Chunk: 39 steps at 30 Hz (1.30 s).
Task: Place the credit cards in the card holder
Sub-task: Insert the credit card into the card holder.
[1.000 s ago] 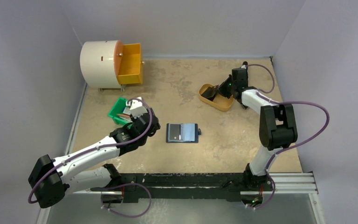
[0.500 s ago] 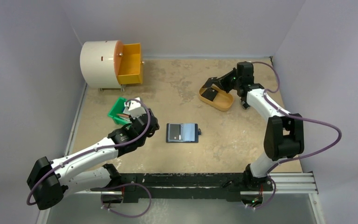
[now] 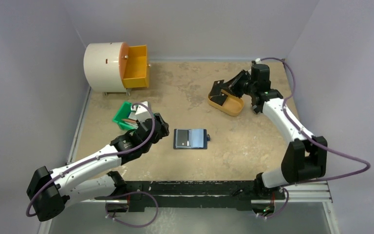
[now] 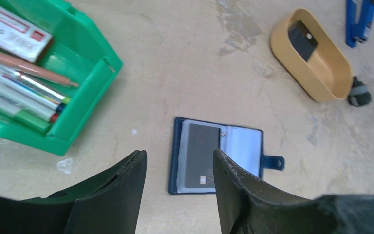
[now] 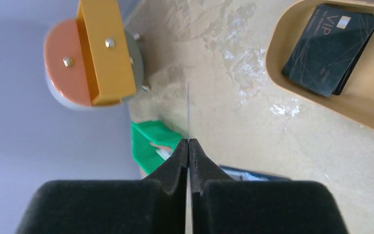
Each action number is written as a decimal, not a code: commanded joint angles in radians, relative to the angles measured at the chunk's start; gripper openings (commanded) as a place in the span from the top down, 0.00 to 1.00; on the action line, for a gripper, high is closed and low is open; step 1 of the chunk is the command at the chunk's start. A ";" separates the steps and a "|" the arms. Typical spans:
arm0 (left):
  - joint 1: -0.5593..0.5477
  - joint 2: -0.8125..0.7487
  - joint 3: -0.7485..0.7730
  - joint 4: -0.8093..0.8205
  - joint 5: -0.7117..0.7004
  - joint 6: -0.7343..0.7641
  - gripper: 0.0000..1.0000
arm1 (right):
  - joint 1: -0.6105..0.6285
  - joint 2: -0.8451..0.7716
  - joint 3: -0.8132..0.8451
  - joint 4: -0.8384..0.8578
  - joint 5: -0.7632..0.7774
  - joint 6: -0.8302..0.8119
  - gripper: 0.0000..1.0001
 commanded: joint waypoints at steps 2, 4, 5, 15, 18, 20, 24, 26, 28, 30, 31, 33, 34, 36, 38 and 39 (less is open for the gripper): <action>0.006 -0.002 -0.006 0.149 0.187 0.084 0.46 | 0.093 -0.237 -0.041 -0.153 0.028 -0.404 1.00; 0.005 0.032 -0.011 0.195 0.234 0.085 0.44 | 0.115 -0.335 -0.132 -0.156 -0.001 -0.455 1.00; 0.002 0.052 -0.012 0.222 0.253 0.083 0.43 | 0.137 -0.380 -0.172 -0.167 0.001 -0.477 1.00; -0.030 0.322 0.070 0.384 0.318 0.066 0.51 | 0.233 -0.460 -0.497 -0.045 -0.108 -0.403 1.00; -0.030 0.375 0.087 0.377 0.304 0.050 0.54 | 0.234 -0.387 -0.503 0.014 -0.133 -0.347 1.00; -0.030 0.394 0.085 0.386 0.307 0.046 0.54 | 0.235 -0.326 -0.485 0.009 -0.138 -0.333 1.00; -0.036 0.430 0.100 0.406 0.328 0.056 0.51 | 0.235 -0.272 -0.482 -0.003 -0.115 -0.328 1.00; -0.051 0.461 0.125 0.403 0.325 0.074 0.48 | 0.235 -0.268 -0.495 0.008 -0.115 -0.328 1.00; -0.072 0.492 0.159 0.385 0.308 0.095 0.46 | 0.236 -0.254 -0.497 0.017 -0.131 -0.330 1.00; -0.087 0.529 0.193 0.371 0.308 0.112 0.46 | 0.236 -0.237 -0.490 0.008 -0.134 -0.338 1.00; -0.094 0.550 0.208 0.368 0.306 0.118 0.46 | 0.236 -0.235 -0.488 -0.010 -0.117 -0.340 1.00; -0.103 0.596 0.244 0.345 0.309 0.128 0.47 | 0.236 -0.251 -0.487 -0.038 -0.064 -0.344 1.00; -0.108 0.620 0.264 0.328 0.306 0.131 0.47 | 0.236 -0.265 -0.487 -0.059 -0.031 -0.347 1.00; -0.118 0.659 0.299 0.299 0.293 0.130 0.48 | 0.236 -0.305 -0.486 -0.112 0.033 -0.356 1.00; -0.123 0.678 0.305 0.298 0.285 0.130 0.49 | 0.237 -0.343 -0.499 -0.150 0.048 -0.351 1.00; -0.125 0.686 0.307 0.298 0.282 0.130 0.49 | 0.236 -0.361 -0.506 -0.160 0.053 -0.339 1.00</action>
